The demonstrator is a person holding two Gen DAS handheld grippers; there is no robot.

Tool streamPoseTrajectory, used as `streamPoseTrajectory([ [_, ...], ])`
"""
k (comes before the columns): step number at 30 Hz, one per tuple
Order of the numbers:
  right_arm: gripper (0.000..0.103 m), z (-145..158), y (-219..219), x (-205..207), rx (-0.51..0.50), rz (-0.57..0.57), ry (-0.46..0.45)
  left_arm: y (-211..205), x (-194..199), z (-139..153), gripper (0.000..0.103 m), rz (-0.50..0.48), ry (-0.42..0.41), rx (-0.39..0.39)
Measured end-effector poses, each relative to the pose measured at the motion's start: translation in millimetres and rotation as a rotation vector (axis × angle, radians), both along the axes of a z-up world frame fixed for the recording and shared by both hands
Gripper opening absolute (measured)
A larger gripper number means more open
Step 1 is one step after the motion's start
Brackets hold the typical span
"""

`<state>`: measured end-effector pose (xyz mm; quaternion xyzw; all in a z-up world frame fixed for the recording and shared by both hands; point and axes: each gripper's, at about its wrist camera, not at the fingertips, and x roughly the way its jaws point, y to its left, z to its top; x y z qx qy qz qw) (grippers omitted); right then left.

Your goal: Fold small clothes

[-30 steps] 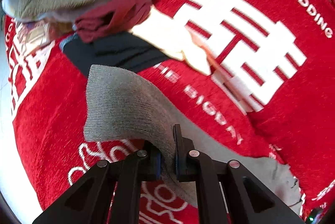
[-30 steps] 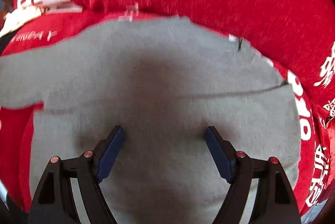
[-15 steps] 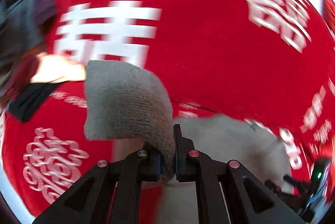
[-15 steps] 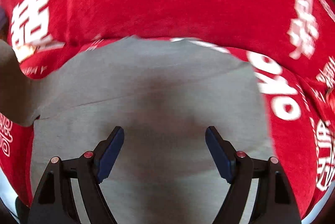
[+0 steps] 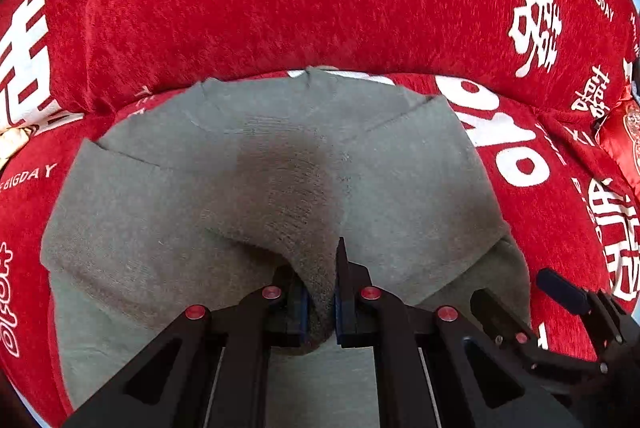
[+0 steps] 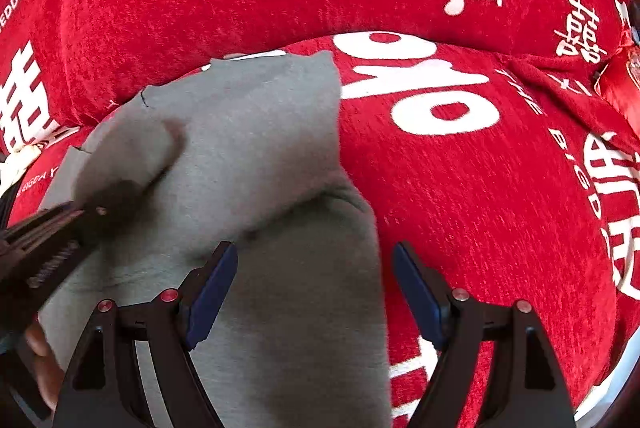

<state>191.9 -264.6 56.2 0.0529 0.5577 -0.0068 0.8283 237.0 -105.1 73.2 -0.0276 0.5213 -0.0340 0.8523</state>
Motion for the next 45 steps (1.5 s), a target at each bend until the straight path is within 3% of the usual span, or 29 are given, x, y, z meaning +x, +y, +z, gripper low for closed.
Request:
streamPoseTrajectory([
  [6,0.082,-4,-18,-3,0.053,-0.032,-0.013,-16,10,14,0.01,-0.026,-0.01,-0.022],
  [11,0.082,-7,-30,-6,0.09,-0.054,-0.019,-31,24,-7,0.01,-0.046,0.089,-0.007],
  [12,0.082,-7,-33,-7,0.092,-0.056,-0.021,-33,25,-12,0.023,-0.048,0.109,0.004],
  [13,0.082,-7,-35,-8,0.092,-0.058,-0.024,-35,25,-15,0.056,-0.063,0.132,-0.006],
  [14,0.082,-6,-38,-9,0.091,-0.06,-0.026,-35,24,-16,0.072,-0.071,0.142,-0.012],
  [15,0.082,-5,-41,-9,0.093,-0.062,-0.032,-33,22,-13,0.08,-0.061,0.122,-0.006],
  [17,0.082,-1,-46,-12,0.101,-0.064,-0.043,-25,16,-5,0.08,-0.039,0.085,-0.004],
  [20,0.082,7,-50,-15,0.126,-0.059,-0.068,-3,11,12,0.08,-0.075,0.108,-0.139],
  [24,0.082,18,-38,-13,0.161,0.005,-0.106,43,-12,38,0.08,-0.046,0.053,-0.23],
  [27,0.082,21,-18,-5,0.163,0.054,-0.115,73,-19,42,0.08,0.0,0.04,-0.278],
  [34,0.083,20,60,28,0.148,0.199,-0.1,140,-12,5,0.08,0.204,0.072,-0.174],
  [38,0.082,2,107,48,0.027,0.292,-0.054,174,-11,-20,0.08,0.31,0.132,-0.244],
  [39,0.075,-7,115,55,-0.013,0.292,-0.035,175,-11,-20,0.08,0.305,0.128,-0.246],
  [40,0.06,-13,115,60,-0.043,0.274,-0.024,173,-12,-18,0.08,0.292,0.124,-0.238],
  [41,0.019,-20,109,66,-0.046,0.239,-0.009,171,-12,-17,0.08,0.27,0.123,-0.223],
  [43,0.014,-24,83,70,0.089,0.158,0.023,164,-12,-17,0.08,0.24,0.123,-0.208],
  [45,0.014,-20,60,63,0.148,0.095,-0.018,158,-13,-23,0.08,0.214,0.126,-0.17],
])
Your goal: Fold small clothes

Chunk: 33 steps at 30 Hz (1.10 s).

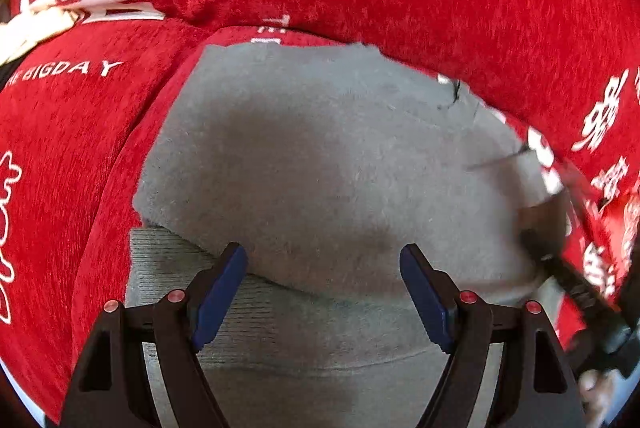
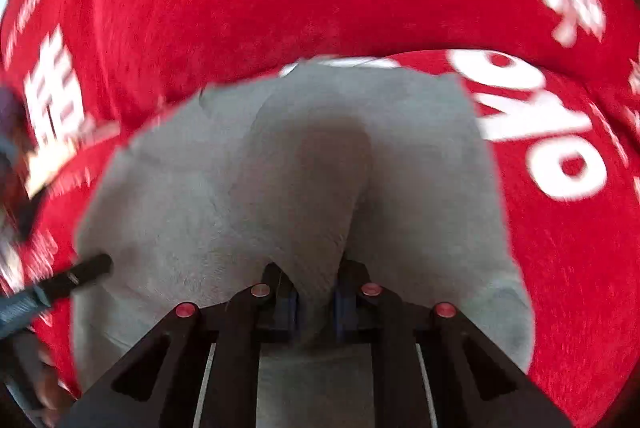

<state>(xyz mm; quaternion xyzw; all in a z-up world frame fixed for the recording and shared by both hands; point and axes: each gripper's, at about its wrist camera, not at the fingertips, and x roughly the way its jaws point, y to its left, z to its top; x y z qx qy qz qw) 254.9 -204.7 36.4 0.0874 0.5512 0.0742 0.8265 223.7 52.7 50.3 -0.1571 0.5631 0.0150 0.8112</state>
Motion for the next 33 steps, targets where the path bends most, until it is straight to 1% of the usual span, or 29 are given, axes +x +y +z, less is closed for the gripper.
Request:
streamPoseTrajectory([
  [1,0.014,2,-8,-6,0.01,-0.015,-0.02,-6,-1,-2,0.08,-0.021,-0.011,0.039],
  [2,0.015,1,-16,-11,0.046,-0.022,-0.023,-12,-2,-3,0.082,-0.043,-0.018,0.077],
  [3,0.02,-1,-21,-14,0.075,-0.029,-0.01,-16,-3,-2,0.089,-0.062,-0.02,0.096],
  [5,0.022,-8,-32,-21,0.14,-0.048,0.009,-25,-5,-4,0.09,-0.092,-0.017,0.14],
  [7,0.027,-7,-37,-22,0.177,-0.053,-0.001,-27,-5,-4,0.09,-0.102,-0.018,0.157],
  [8,0.035,-6,-40,-20,0.193,-0.063,0.001,-24,-4,-3,0.09,-0.098,-0.015,0.144],
  [9,0.05,-5,-43,-19,0.205,-0.072,0.001,-22,-3,-3,0.09,-0.093,-0.013,0.131],
  [11,0.068,-3,-48,-15,0.24,-0.108,-0.011,-14,-1,-2,0.09,-0.073,-0.009,0.096],
  [13,0.067,-2,-56,-12,0.282,-0.146,-0.026,-12,0,-3,0.09,-0.067,-0.003,0.092],
  [14,0.04,-3,-60,-10,0.301,-0.153,-0.018,-13,-1,-3,0.09,-0.071,-0.002,0.096],
  [15,0.006,-4,-61,-9,0.31,-0.145,-0.008,-14,0,-3,0.09,-0.074,-0.001,0.101],
  [17,0.005,-4,-61,-6,0.28,-0.124,0.015,-15,1,-1,0.09,-0.071,-0.002,0.099],
  [20,0.005,11,-62,-10,0.229,-0.102,-0.052,-11,2,1,0.09,-0.047,-0.007,0.046],
  [21,0.005,15,-64,-11,0.209,-0.114,-0.077,-12,3,-1,0.09,-0.042,0.002,0.043],
  [22,0.005,17,-69,-11,0.195,-0.132,-0.082,-13,4,-6,0.09,-0.042,0.021,0.052],
  [23,0.005,12,-73,-9,0.181,-0.153,-0.066,-17,5,-11,0.09,-0.055,0.027,0.085],
  [24,0.005,7,-76,-8,0.182,-0.155,-0.043,-23,4,-11,0.09,-0.081,0.008,0.135],
  [25,0.005,0,-77,-7,0.188,-0.144,-0.012,-28,4,-11,0.09,-0.103,-0.001,0.168],
  [26,0.009,-7,-75,-7,0.18,-0.127,0.013,-28,4,-11,0.09,-0.102,0.0,0.167],
  [27,0.009,-9,-73,-8,0.169,-0.109,0.023,-25,5,-10,0.09,-0.092,0.009,0.147],
  [28,0.01,-8,-73,-11,0.164,-0.1,0.012,-20,6,-9,0.09,-0.077,0.018,0.122],
  [29,0.015,-7,-73,-12,0.164,-0.096,0.006,-17,7,-6,0.09,-0.063,0.018,0.105],
  [30,0.015,-6,-74,-14,0.178,-0.094,0.001,-13,8,-3,0.09,-0.049,0.012,0.091],
  [31,0.015,-6,-75,-15,0.183,-0.098,-0.009,-11,9,-1,0.09,-0.043,0.005,0.089],
  [33,0.015,-6,-74,-15,0.165,-0.097,-0.012,-6,13,-1,0.09,-0.039,0.007,0.115],
])
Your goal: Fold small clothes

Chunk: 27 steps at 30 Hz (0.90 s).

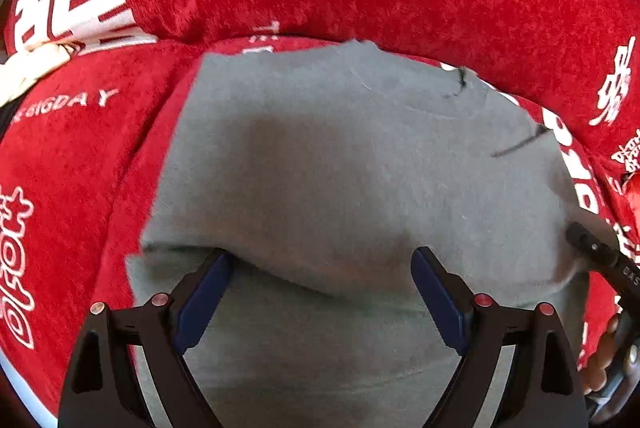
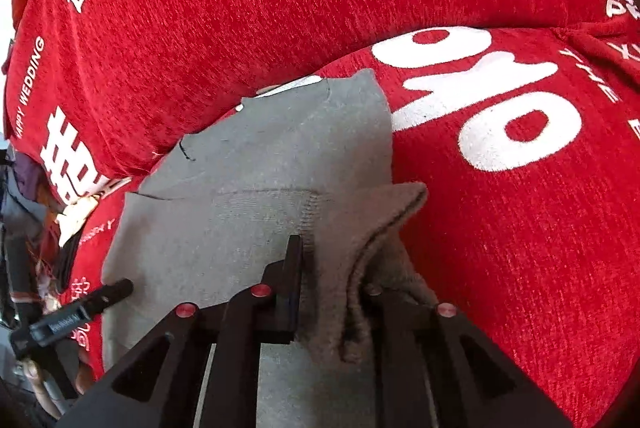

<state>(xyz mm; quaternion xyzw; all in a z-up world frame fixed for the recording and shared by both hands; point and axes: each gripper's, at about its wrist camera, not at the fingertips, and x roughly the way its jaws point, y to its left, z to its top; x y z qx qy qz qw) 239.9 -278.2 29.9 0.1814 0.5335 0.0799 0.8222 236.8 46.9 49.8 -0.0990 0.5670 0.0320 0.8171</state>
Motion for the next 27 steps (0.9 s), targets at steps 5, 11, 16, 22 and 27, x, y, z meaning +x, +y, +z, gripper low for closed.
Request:
streamPoseTrajectory([
  [5,0.024,2,6,1,-0.024,0.015,0.017,63,6,-9,0.089,0.106,0.056,-0.146],
  [11,0.054,6,13,-6,-0.049,0.041,-0.011,110,5,24,0.089,0.188,-0.023,-0.199],
  [16,0.064,10,32,-5,-0.153,0.082,-0.019,93,15,34,0.089,0.124,-0.044,-0.194],
  [22,0.066,19,4,-17,-0.269,-0.018,0.004,48,21,-1,0.089,0.008,0.042,-0.044],
  [27,0.066,38,-31,-42,-0.339,-0.088,-0.033,39,6,-6,0.089,-0.002,0.024,0.084],
])
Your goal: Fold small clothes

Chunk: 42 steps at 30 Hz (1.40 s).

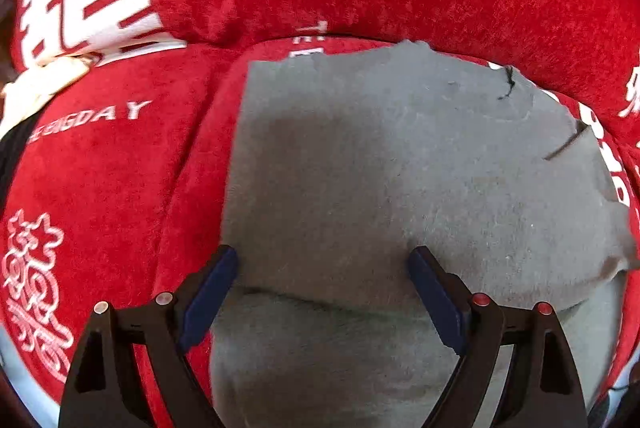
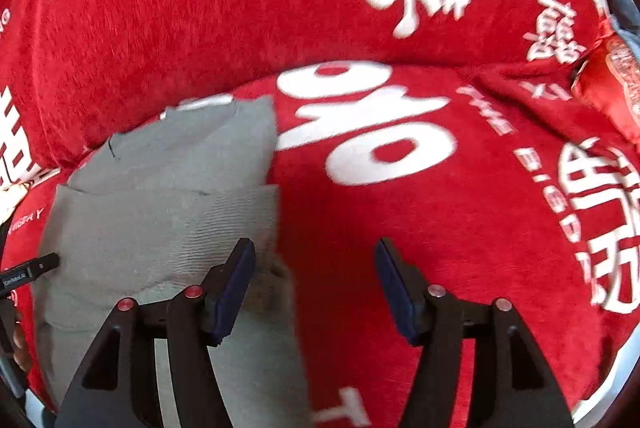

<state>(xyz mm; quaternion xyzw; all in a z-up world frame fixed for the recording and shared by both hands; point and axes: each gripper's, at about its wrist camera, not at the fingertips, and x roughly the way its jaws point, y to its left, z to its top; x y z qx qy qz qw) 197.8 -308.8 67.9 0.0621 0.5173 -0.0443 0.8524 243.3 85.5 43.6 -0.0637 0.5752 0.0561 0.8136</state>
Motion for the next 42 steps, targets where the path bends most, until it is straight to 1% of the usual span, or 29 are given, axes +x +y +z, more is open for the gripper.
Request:
streamPoseTrajectory([
  [2,0.066,10,11,-2,-0.013,0.038,-0.03,-8,-1,13,0.089,0.007,-0.047,-0.044],
  [3,0.066,15,23,-2,-0.022,0.076,-0.047,-13,-2,17,0.089,-0.001,-0.06,-0.051],
  [5,0.067,20,59,2,-0.057,0.186,-0.08,-33,-5,24,0.089,-0.051,-0.09,-0.047],
  [6,0.069,19,73,2,-0.068,0.23,-0.084,-42,-4,23,0.089,-0.074,-0.095,-0.037],
  [8,0.069,5,100,3,-0.071,0.321,-0.06,-53,-8,13,0.089,-0.12,-0.075,0.008],
  [9,0.069,-5,106,4,-0.069,0.339,-0.03,-55,-11,3,0.089,-0.131,-0.039,0.048],
  [10,0.069,-17,108,5,-0.073,0.35,0.019,-50,-16,-9,0.097,-0.132,-0.019,0.064],
  [11,0.071,-29,107,4,-0.077,0.349,0.061,-42,-21,-9,0.102,-0.11,-0.05,0.043],
  [12,0.075,-32,99,-1,-0.044,0.336,0.051,-30,-25,-8,0.103,-0.078,-0.049,0.013],
  [13,0.076,-30,89,-5,-0.012,0.314,0.042,-21,-28,-9,0.103,-0.061,-0.023,-0.023],
  [14,0.076,-28,81,-7,-0.006,0.294,0.059,-10,-31,-6,0.103,-0.031,-0.005,-0.04],
  [16,0.076,-16,67,-10,0.008,0.274,0.063,-2,-34,5,0.103,-0.002,-0.044,-0.032],
  [19,0.078,6,65,0,0.051,0.278,0.007,-10,-15,16,0.103,-0.015,-0.066,-0.058],
  [21,0.078,9,77,20,0.064,0.288,0.013,-26,5,14,0.103,-0.049,-0.052,-0.059],
  [23,0.078,-2,95,44,0.068,0.31,0.057,-39,35,6,0.103,-0.072,-0.02,-0.062],
  [24,0.078,-13,106,57,0.057,0.313,0.1,-41,47,0,0.103,-0.067,0.002,-0.056],
  [25,0.078,-26,114,69,0.046,0.315,0.157,-43,59,-8,0.103,-0.061,0.026,-0.035],
  [26,0.078,-44,120,84,0.025,0.314,0.218,-39,74,-23,0.103,-0.041,0.075,0.021],
  [27,0.081,-53,123,91,-0.015,0.31,0.224,-35,81,-30,0.103,-0.025,0.104,0.028],
  [28,0.082,-54,124,96,-0.057,0.305,0.184,-27,85,-31,0.103,-0.009,0.09,-0.016],
  [29,0.082,-56,121,103,-0.083,0.282,0.183,-21,88,-27,0.103,0.017,0.08,-0.026],
  [30,0.082,-57,115,109,-0.054,0.247,0.2,-16,90,-24,0.103,0.05,0.097,0.0],
  [31,0.082,-53,107,112,-0.004,0.206,0.21,-13,87,-19,0.103,0.071,0.095,0.012],
  [33,0.082,-37,102,103,0.017,0.177,0.181,-10,70,-5,0.103,0.066,0.037,-0.031],
  [35,0.082,-20,105,82,0.041,0.219,0.127,-13,44,6,0.103,0.039,0.004,-0.055],
  [37,0.082,-5,113,49,0.065,0.271,0.086,-24,9,13,0.103,-0.008,-0.035,-0.076],
  [39,0.082,-2,125,15,0.065,0.32,0.078,-35,-16,14,0.103,-0.054,-0.049,-0.058],
  [40,0.082,-5,132,2,0.049,0.34,0.082,-41,-25,10,0.103,-0.074,-0.05,-0.031],
  [42,0.082,-21,149,-12,-0.025,0.369,0.115,-47,-38,-4,0.103,-0.092,-0.012,0.038],
])
